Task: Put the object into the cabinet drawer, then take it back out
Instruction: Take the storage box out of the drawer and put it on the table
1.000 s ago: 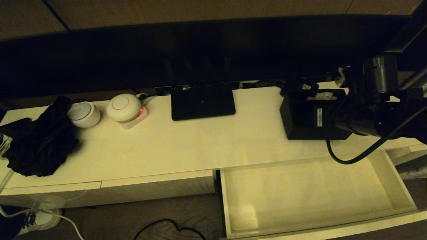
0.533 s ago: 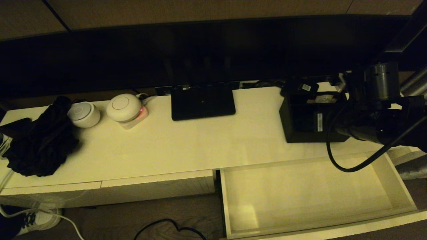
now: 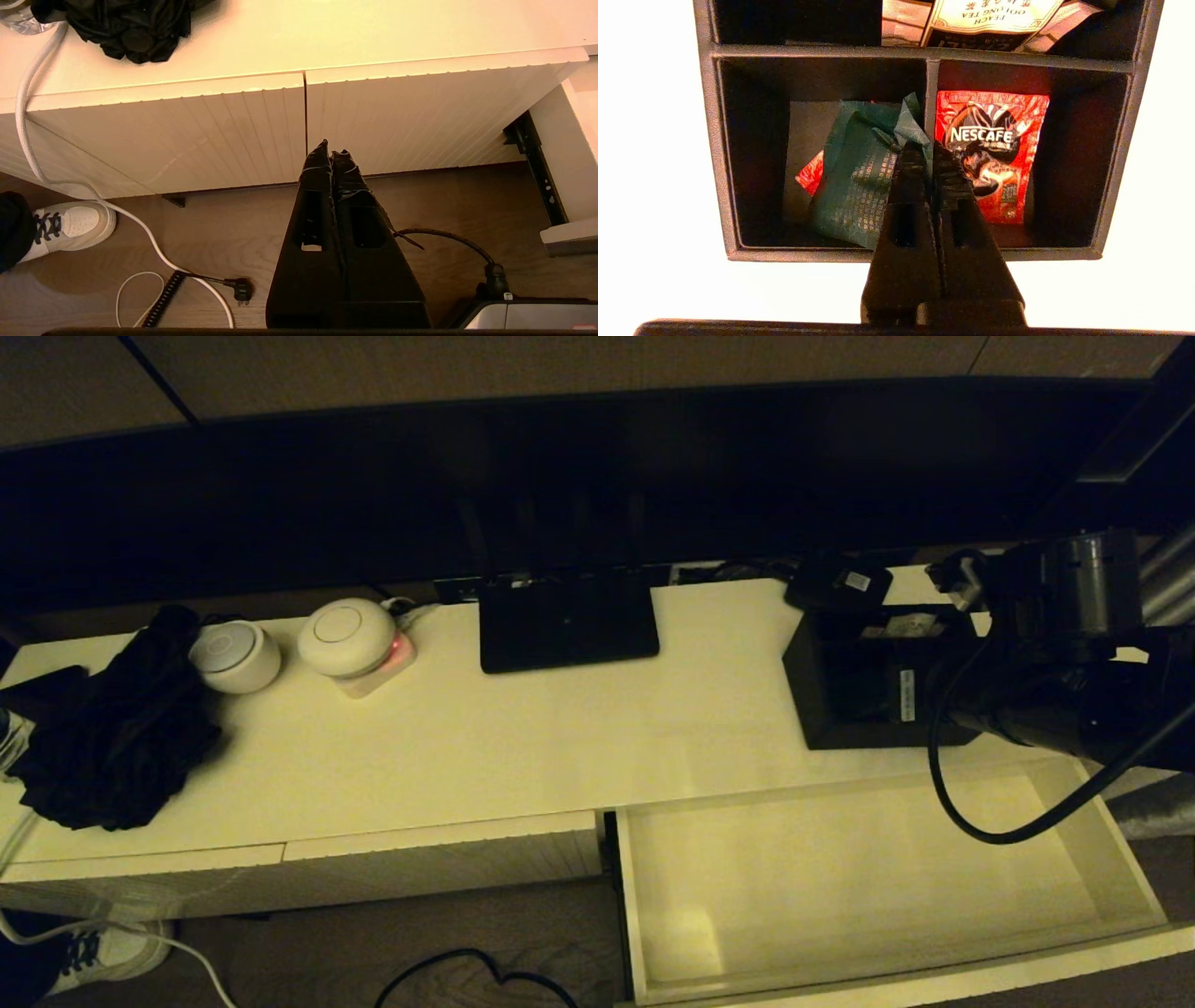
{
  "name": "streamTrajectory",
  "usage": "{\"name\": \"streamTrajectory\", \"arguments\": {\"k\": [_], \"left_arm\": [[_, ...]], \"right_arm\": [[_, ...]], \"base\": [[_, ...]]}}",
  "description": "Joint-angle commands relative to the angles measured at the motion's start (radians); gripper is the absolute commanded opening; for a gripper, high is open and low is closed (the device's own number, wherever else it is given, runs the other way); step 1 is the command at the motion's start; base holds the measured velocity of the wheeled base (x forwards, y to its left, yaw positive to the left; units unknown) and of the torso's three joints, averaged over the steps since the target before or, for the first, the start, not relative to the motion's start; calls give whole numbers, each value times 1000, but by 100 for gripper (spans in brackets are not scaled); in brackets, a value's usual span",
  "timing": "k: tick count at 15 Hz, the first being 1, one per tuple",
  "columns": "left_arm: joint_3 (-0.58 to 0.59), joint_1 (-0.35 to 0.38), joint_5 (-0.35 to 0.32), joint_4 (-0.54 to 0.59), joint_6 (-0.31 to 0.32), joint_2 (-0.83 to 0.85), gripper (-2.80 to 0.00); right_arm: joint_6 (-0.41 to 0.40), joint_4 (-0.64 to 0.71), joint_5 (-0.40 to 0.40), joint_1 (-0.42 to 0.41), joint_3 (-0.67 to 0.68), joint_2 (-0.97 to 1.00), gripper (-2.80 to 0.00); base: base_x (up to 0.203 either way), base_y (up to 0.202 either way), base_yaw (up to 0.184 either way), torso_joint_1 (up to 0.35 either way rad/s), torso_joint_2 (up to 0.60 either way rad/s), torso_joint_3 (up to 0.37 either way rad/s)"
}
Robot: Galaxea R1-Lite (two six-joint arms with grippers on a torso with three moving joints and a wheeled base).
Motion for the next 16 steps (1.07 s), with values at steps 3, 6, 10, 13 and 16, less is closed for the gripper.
{"name": "streamTrajectory", "arguments": {"k": [3, 6, 10, 13, 16], "left_arm": [[3, 0, 2, 0, 0, 0, -280], [3, 0, 1, 0, 0, 0, -280], [3, 0, 2, 0, 0, 0, -280], [3, 0, 2, 0, 0, 2, -280], [3, 0, 2, 0, 0, 0, -280]], "right_arm": [[-21, -18, 6, -12, 4, -5, 0], [-23, -21, 4, -12, -4, -14, 0], [-109, -21, 4, -3, -7, -92, 0], [-151, 8, 1, 14, 13, -172, 0], [-201, 151, 5, 39, 63, -266, 0]], "base": [[0, 0, 0, 0, 0, 0], [0, 0, 0, 0, 0, 0], [0, 0, 0, 0, 0, 0], [0, 0, 0, 0, 0, 0], [0, 0, 0, 0, 0, 0]]}}
